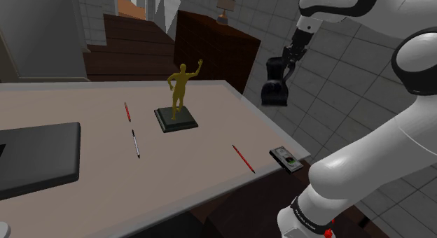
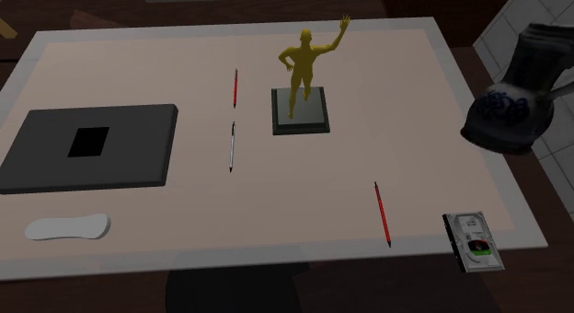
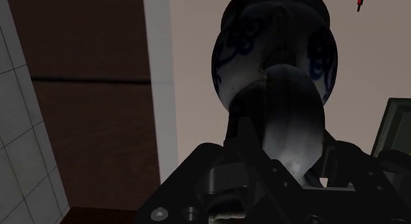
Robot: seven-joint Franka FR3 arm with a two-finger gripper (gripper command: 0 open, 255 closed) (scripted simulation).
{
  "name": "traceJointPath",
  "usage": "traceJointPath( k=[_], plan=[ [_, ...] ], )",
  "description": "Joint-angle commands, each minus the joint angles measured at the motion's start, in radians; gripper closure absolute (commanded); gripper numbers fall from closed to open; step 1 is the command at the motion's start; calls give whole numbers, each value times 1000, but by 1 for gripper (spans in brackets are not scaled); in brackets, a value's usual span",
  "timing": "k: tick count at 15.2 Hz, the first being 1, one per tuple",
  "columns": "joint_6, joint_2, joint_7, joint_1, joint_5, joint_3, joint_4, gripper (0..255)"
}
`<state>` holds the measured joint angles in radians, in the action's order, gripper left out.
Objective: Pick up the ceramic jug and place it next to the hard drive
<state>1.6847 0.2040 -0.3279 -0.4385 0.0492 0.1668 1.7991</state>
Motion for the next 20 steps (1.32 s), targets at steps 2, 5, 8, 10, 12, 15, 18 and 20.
traceJointPath(
  k=[2,5,8,10,12,15,18,20],
  plan=[
    [45,14,3,0,2,-1,54,255],
    [86,20,5,-1,4,0,101,255],
    [126,24,6,-1,5,0,146,255],
    [153,26,7,-2,6,1,174,255],
    [180,27,7,-2,6,1,202,255],
    [220,26,8,-3,7,3,242,255],
    [261,23,9,-3,7,4,279,255],
    [288,21,9,-4,8,5,304,255]
  ],
)
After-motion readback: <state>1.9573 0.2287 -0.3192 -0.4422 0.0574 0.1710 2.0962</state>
